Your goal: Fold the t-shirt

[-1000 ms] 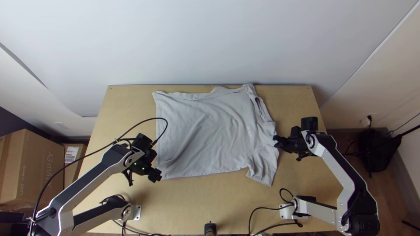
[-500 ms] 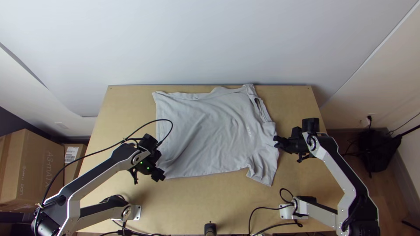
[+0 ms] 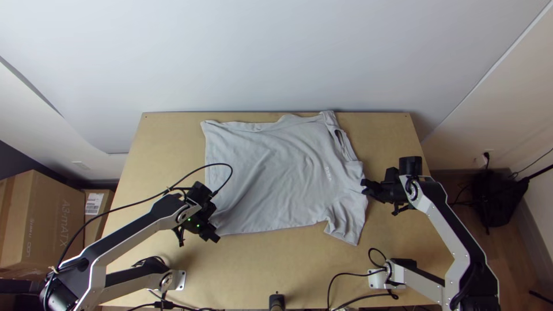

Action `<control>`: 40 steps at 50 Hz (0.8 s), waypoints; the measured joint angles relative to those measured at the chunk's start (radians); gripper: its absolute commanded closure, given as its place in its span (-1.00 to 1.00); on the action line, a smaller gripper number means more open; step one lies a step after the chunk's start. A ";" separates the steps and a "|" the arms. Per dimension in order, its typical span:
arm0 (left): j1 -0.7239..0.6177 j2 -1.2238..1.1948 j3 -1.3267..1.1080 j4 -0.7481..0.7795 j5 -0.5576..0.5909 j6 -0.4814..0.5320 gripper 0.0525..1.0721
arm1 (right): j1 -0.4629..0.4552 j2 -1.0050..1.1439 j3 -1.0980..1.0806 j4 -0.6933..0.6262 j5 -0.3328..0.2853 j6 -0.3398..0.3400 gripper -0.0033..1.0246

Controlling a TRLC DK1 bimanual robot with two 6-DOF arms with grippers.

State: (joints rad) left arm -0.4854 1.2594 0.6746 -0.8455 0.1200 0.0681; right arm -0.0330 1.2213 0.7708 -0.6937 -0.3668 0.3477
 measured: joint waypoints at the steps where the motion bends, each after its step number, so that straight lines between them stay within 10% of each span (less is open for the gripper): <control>1: 0.002 -0.009 -0.005 0.013 0.003 0.000 0.95 | 0.000 -0.003 0.000 -0.002 0.000 0.000 0.95; 40: 0.516 -0.235 0.229 0.248 0.060 -0.142 0.96 | -0.018 -0.269 0.079 0.037 0.027 -0.024 0.95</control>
State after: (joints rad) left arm 0.0303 1.0245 0.9039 -0.5980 0.1795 -0.0742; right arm -0.0509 0.9527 0.8501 -0.6571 -0.3397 0.3233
